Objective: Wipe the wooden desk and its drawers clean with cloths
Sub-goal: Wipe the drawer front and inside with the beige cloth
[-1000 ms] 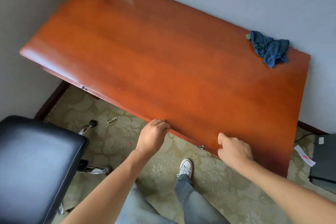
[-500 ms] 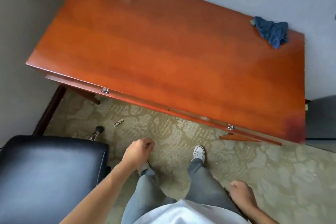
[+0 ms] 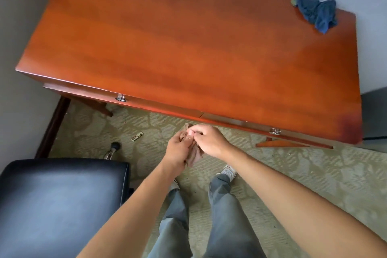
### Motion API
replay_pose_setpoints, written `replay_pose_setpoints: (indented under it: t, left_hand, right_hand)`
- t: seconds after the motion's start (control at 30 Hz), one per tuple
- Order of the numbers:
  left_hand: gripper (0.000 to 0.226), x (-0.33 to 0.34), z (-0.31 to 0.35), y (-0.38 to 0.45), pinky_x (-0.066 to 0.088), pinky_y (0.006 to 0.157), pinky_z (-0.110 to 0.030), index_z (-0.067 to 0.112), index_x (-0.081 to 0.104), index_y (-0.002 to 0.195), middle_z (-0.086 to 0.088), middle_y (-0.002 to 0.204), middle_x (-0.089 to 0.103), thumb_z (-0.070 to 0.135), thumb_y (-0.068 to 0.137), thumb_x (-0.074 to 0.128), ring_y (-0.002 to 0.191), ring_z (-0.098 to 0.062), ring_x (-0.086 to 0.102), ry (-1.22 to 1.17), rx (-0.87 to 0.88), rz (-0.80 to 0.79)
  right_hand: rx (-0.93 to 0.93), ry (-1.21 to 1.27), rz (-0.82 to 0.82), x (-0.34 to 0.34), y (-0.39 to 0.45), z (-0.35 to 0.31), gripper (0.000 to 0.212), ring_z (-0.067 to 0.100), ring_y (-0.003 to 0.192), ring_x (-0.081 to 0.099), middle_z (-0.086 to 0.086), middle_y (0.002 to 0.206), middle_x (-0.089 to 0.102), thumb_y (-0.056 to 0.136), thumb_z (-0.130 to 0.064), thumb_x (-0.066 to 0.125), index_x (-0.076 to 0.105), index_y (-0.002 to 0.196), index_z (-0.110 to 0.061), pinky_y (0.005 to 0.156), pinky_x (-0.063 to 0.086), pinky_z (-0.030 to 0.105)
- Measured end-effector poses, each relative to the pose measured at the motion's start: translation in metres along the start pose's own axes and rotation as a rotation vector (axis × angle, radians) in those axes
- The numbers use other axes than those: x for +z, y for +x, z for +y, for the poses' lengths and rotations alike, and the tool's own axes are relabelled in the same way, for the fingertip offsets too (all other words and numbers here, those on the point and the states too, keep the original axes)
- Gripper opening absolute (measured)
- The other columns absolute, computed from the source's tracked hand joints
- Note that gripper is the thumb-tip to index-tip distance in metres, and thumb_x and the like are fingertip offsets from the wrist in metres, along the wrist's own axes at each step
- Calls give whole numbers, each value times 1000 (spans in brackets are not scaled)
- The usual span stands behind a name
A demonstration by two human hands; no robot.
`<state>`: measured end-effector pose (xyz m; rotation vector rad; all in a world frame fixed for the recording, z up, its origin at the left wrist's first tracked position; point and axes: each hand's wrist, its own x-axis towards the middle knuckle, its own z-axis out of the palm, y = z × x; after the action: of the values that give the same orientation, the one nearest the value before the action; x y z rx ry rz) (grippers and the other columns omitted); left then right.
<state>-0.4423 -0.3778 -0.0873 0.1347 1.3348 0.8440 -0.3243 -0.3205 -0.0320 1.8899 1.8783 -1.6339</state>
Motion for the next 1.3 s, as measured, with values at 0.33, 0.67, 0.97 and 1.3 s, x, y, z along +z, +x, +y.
replay_pose_setpoints:
  t: [0.33, 0.67, 0.97, 1.3]
  left_hand:
    - [26, -72, 12, 80, 53, 47, -22, 0, 54, 106, -9, 66, 72, -12, 104, 31, 50, -12, 66, -280, 30, 354]
    - [53, 77, -10, 150, 46, 112, -42, 40, 11, 160, -8, 149, 53, 27, 111, 27, 127, -23, 59, -650, -138, 361]
    - [34, 99, -33, 171, 58, 93, -41, 15, 46, 143, -3, 105, 71, 24, 112, 34, 95, -21, 69, -953, -39, 487]
    - [31, -63, 73, 189, 29, 36, -17, 23, 43, 133, 2, 69, 48, 42, 113, 30, 43, -10, 40, -896, 145, 703]
  right_hand:
    - [-202, -701, 584, -36, 175, -43, 63, 33, 149, 25, 14, 161, 31, 95, -38, 39, 38, 151, -9, 123, 20, 47]
    - [-275, -843, 752, -27, 187, -31, 68, 34, 151, 25, 14, 162, 32, 93, -38, 34, 35, 155, -10, 123, 18, 50]
    - [-328, -825, 771, -28, 192, -24, 68, 34, 152, 22, 15, 162, 30, 94, -37, 34, 34, 155, -8, 123, 18, 52]
    - [-378, -807, 762, -27, 194, -24, 69, 36, 151, 21, 21, 161, 29, 94, -36, 29, 32, 154, -3, 123, 15, 55]
